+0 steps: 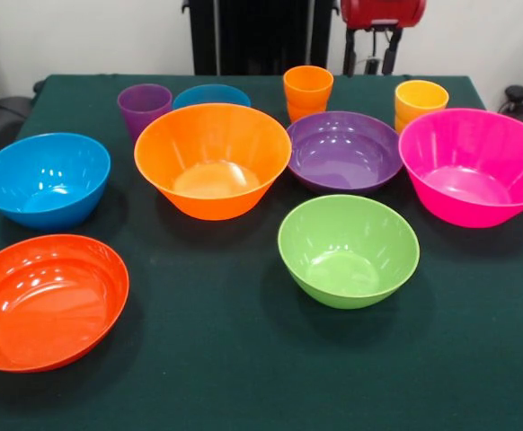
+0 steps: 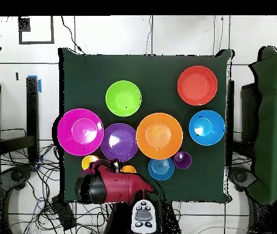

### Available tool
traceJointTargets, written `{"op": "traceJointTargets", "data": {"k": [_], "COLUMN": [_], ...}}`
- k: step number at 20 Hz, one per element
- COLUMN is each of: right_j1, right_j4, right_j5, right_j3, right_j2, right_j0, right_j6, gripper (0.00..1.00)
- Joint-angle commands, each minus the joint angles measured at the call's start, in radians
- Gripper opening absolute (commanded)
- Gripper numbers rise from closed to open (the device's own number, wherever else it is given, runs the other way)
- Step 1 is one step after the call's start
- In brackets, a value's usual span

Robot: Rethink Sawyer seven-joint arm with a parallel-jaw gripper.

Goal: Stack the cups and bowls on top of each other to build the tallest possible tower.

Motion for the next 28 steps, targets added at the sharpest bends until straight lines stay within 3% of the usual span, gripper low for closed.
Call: {"op": "traceJointTargets", "data": {"k": [1,14,28], "right_j1": [0.047,0.067,0.057], "right_j4": [-0.050,-0.050,-0.031], "right_j5": [-0.042,-0.053,0.028], "right_j3": [0.030,0.021,-0.032], "right_j2": [0.023,0.022,0.014], "right_j0": [0.000,0.007,0.027], "right_j6": [0.145,0.144,0.120], "gripper": [1.00,1.00,1.00]}}
